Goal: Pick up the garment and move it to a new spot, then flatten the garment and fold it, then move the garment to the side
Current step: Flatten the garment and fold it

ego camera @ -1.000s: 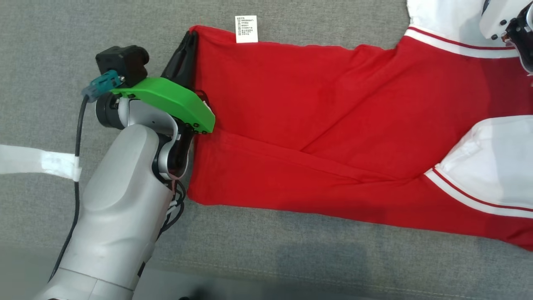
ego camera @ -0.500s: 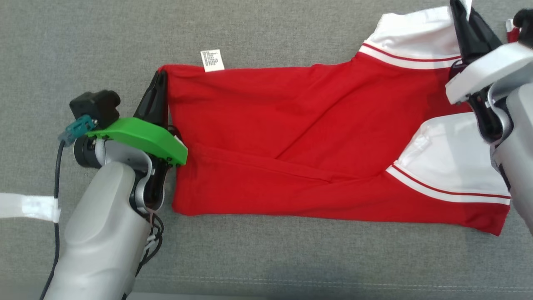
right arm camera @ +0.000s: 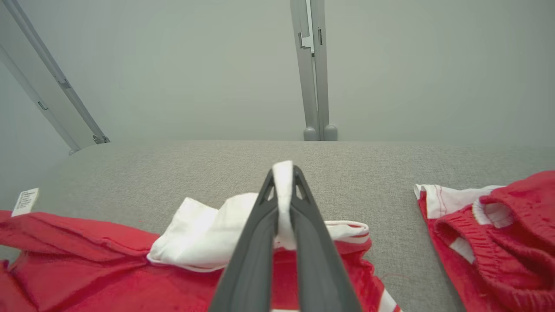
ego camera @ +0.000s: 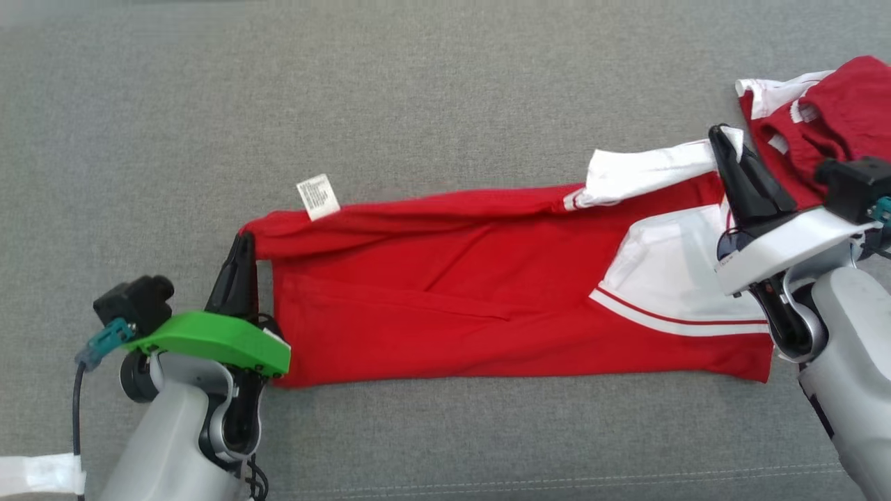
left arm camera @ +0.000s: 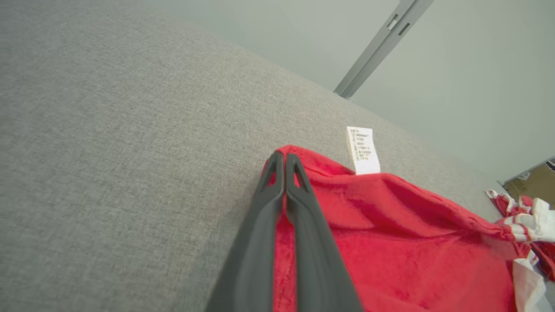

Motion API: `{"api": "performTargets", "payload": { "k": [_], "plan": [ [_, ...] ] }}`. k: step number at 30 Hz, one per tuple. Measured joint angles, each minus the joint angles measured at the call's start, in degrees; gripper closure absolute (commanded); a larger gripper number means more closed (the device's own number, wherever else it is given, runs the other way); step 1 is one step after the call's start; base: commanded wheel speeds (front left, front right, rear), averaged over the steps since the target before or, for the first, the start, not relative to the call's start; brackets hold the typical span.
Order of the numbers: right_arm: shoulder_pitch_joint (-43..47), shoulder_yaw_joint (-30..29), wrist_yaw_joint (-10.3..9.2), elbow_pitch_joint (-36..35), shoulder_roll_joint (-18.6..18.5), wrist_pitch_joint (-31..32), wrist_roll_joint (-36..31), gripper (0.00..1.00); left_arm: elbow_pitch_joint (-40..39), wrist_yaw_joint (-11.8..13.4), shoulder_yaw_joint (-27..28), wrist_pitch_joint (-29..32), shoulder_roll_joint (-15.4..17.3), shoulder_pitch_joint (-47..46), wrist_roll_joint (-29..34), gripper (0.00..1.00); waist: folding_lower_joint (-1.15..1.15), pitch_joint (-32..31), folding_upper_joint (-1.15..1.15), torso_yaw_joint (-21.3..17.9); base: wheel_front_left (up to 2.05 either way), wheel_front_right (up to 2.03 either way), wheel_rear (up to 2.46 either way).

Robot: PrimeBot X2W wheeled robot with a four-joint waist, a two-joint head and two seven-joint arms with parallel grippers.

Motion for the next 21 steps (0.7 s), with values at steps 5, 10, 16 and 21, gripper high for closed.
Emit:
{"api": "performTargets", "payload": {
  "k": [5,10,16,21],
  "plan": [
    [6.3,-2.9,-0.01,-5.0,0.0,0.0,-0.6,1.00,-3.1,1.1,0.9,0.0,0.0,5.8,-2.2,1.00,0.00,-2.0,0.00,-1.5,0.00,0.00,0.00],
    [14.2,-2.0,-0.01,-5.0,-0.1,0.0,-1.2,1.00,-4.0,1.5,0.7,0.1,-0.1,10.8,-2.8,1.00,0.00,-3.1,0.00,-2.6,0.00,0.00,0.00],
    [16.8,-1.0,0.00,-4.9,-0.2,0.2,-3.7,1.00,-4.6,2.3,0.4,0.9,0.2,13.5,-2.8,1.00,0.00,-3.8,0.00,-3.0,0.00,0.00,0.00],
    [17.2,-1.2,0.00,-5.2,-0.8,0.2,-6.1,0.60,-6.1,2.6,-0.4,2.2,0.6,14.8,-2.8,1.00,0.00,-3.8,0.00,-3.2,0.00,0.00,0.00]
  ]
}}
